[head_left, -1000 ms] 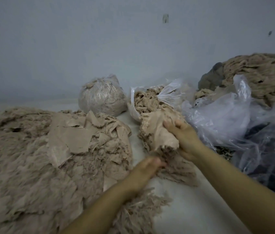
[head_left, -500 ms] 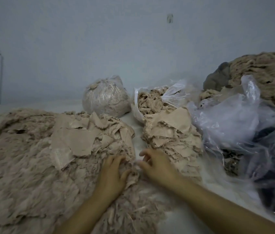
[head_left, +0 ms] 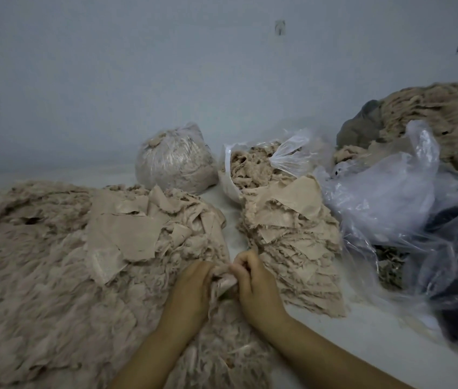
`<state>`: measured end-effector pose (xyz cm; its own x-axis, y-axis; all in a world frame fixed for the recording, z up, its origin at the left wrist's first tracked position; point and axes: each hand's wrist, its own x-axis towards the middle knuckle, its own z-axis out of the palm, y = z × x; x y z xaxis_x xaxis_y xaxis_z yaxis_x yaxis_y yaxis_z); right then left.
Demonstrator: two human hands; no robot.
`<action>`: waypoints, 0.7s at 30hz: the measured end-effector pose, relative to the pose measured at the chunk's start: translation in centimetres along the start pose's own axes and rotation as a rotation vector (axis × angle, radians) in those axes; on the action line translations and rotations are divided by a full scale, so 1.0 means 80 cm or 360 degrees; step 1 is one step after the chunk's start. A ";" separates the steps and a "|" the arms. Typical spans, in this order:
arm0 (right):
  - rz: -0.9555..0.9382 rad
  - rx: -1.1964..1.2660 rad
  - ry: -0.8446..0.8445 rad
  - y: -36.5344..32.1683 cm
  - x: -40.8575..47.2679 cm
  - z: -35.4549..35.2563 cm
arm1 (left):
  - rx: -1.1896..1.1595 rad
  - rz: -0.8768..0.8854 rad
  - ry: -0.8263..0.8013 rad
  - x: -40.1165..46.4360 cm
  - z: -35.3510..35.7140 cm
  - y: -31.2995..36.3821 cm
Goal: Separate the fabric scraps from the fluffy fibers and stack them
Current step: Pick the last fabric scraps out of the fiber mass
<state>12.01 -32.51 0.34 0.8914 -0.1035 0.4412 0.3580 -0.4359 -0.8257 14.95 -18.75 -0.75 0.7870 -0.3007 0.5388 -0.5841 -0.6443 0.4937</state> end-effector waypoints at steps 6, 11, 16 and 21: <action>0.0280 0.0125 -0.0267 0.001 -0.004 0.010 | -0.0144 -0.0041 -0.0007 -0.005 -0.009 0.001; 0.0263 0.0429 -0.0090 -0.002 0.006 -0.003 | -0.0059 -0.0460 0.0168 0.009 -0.008 -0.009; 0.0444 0.0818 -0.0034 -0.001 0.008 -0.008 | -0.0286 -0.0658 0.0169 0.010 -0.012 -0.013; 0.0651 0.1128 -0.0220 -0.008 0.013 -0.019 | -0.0450 -0.0854 0.0173 0.012 -0.011 -0.014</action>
<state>12.30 -33.69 1.87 0.9988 -0.0003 0.0488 0.0469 0.2835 -0.9578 16.19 -17.65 -0.18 0.9698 0.0970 0.2240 -0.1538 -0.4699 0.8692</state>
